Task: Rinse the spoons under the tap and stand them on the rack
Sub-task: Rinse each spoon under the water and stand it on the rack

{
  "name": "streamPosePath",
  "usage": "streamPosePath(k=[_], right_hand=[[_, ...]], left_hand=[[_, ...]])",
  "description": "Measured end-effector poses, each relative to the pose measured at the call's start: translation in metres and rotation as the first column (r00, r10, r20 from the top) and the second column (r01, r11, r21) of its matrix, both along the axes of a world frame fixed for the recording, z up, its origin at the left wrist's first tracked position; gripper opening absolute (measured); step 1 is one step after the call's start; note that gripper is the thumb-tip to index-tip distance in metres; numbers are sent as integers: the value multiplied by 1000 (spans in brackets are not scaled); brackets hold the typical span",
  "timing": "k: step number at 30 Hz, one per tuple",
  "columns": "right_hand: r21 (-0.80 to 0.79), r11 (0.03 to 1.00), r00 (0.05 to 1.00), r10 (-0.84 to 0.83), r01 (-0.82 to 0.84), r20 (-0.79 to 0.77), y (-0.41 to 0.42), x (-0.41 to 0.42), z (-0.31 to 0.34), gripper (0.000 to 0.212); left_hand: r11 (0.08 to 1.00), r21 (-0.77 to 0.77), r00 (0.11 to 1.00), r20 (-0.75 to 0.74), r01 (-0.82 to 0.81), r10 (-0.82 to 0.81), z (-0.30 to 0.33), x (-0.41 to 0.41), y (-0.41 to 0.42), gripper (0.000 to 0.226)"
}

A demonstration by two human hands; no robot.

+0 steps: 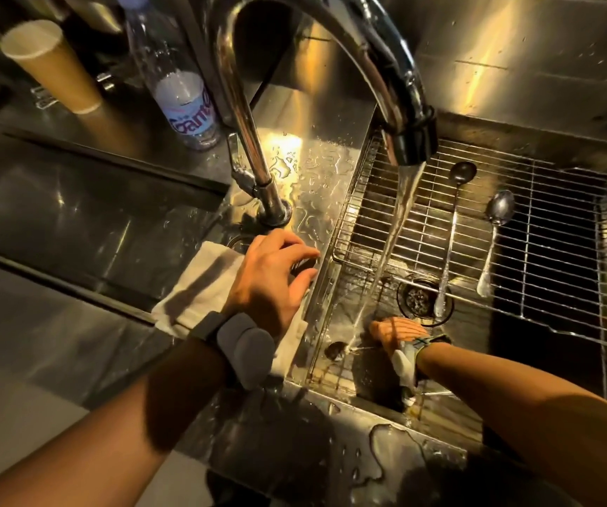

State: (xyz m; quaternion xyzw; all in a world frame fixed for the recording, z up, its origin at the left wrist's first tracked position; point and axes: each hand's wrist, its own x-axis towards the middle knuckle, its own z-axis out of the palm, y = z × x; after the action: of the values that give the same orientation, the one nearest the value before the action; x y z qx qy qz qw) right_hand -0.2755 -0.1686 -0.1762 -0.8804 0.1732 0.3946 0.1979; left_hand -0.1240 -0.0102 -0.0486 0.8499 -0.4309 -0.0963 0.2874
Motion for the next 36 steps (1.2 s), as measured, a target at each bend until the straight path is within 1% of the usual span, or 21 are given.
streamPosePath(k=[2, 5, 6, 8, 10, 11, 13, 15, 18, 20, 22, 24, 25, 26, 27, 28, 30, 31, 32, 33, 36], right_hand=[[15, 999, 998, -38, 38, -54, 0, 0, 21, 17], [-9, 985, 978, -171, 171, -118, 7, -15, 59, 40], [18, 978, 973, -205, 208, -109, 8, -23, 66, 38], [102, 934, 939, -340, 344, -52, 4, -35, 73, 18], [256, 829, 846, -529, 497, 71, -6, -51, 79, 28], [347, 737, 763, -641, 580, 87, -6, -59, 94, 30], [534, 527, 610, -792, 662, 26, -8, -72, 119, 31], [676, 372, 517, -856, 636, -16, 0, -68, 137, 32], [749, 251, 391, -920, 613, -11, 8, -47, 147, 34], [727, 268, 342, -938, 632, 49, 16, -27, 150, 29], [722, 270, 273, -955, 637, 116, 24, -6, 148, 29], [739, 196, 157, -980, 644, 123, 31, 13, 152, 26], [755, 142, 100, -990, 640, 101, 33, 19, 155, 19], [766, 108, 69, -994, 634, 82, 34, 22, 158, 10], [763, 88, 52, -996, 640, 72, 33, 22, 162, 7], [752, 92, 62, -996, 652, 68, 31, 18, 163, 11], [717, 121, 127, -991, 687, 46, 29, 8, 166, 7], [704, 124, 153, -988, 699, 22, 28, 3, 167, 9], [702, 122, 172, -985, 702, -2, 27, -4, 165, 17], [703, 114, 182, -983, 702, -23, 25, -10, 164, 21], [692, 113, 204, -978, 713, -51, 21, -27, 168, 17]], left_hand=[[1000, 4, 1000, 5, -11, 11, 0, -1, -1, 22], [1000, -10, 1000, -7, -15, 15, -1, -4, -1, 21], [1000, -5, 1000, -13, -2, 2, 0, -7, -1, 21], [999, 25, 999, 5, 48, -49, 3, -14, 0, 21], [995, 59, 997, 5, 79, -80, 8, -22, -3, 19], [994, 70, 997, -11, 82, -82, 11, -24, -3, 19], [993, 90, 996, -39, 82, -79, 21, -26, -12, 21], [990, 126, 997, -63, 61, -53, 25, -22, -18, 23], [999, 44, 983, -185, 9, 0, 41, -18, -32, 19], [995, -41, 966, -248, -92, 80, 54, -13, -42, 10], [979, -93, 955, -256, -180, 151, 69, -5, -54, 5], [969, -114, 946, -268, -218, 181, 83, 5, -62, 6], [968, -106, 941, -279, -228, 191, 88, 9, -65, 6], [968, -87, 939, -276, -235, 203, 90, 13, -68, 7], [969, -66, 941, -261, -240, 215, 90, 16, -69, 8], [969, -40, 940, -255, -244, 226, 89, 17, -70, 9], [972, 19, 933, -276, -233, 229, 82, 15, -70, 8], [974, 56, 929, -291, -221, 227, 78, 13, -71, 8], [974, 97, 924, -307, -207, 227, 73, 10, -72, 7], [974, 126, 919, -326, -188, 220, 68, 7, -72, 7], [982, 146, 906, -387, -123, 171, 53, -3, -76, 6]])
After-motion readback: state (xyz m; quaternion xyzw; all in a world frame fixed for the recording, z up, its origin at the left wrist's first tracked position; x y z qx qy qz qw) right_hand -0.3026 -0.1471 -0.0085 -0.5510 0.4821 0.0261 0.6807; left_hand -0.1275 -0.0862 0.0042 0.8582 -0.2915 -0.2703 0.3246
